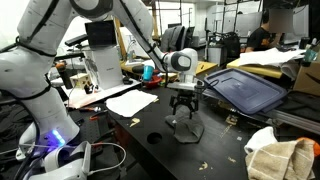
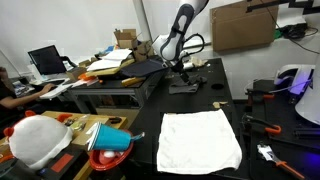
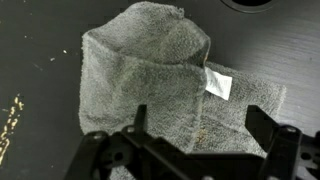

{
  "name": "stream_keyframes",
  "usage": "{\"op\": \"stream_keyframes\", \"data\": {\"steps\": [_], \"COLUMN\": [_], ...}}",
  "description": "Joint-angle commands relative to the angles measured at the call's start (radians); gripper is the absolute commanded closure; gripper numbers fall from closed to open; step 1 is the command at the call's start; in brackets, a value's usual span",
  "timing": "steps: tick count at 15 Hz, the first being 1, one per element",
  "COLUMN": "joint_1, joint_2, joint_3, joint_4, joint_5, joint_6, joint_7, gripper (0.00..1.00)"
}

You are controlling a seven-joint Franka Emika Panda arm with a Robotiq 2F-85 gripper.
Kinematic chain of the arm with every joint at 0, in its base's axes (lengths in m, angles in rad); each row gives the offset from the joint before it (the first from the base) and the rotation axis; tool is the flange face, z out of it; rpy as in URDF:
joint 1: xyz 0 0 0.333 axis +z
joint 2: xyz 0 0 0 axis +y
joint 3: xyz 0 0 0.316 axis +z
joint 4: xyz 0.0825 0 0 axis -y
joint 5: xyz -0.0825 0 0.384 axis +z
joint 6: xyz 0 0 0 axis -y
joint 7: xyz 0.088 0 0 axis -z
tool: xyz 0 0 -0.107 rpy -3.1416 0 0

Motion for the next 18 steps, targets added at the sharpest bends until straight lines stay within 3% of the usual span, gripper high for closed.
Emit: {"op": "stream_keyframes", "data": {"steps": [1,7,8,10,18], "joint_1": [0.022,0.032,0.032,0.032,0.030], "joint_2": [0.012,0.003,0.004,0.005,0.005], "joint_3": [-0.017,-0.025,-0.025,-0.023,-0.012], "joint_4": [0.002,-0.027,-0.031,-0.035,-0.040], "joint_5": [-0.060,-0.165,-0.174,-0.189,-0.184], "joint_6": [-0.002,0.007,0.006,0.003,-0.014], "joint_7": [-0.049,-0.099,-0.108,-0.118,-0.146], "gripper": [0.00,0.00,0.25,0.32,0.95]}}
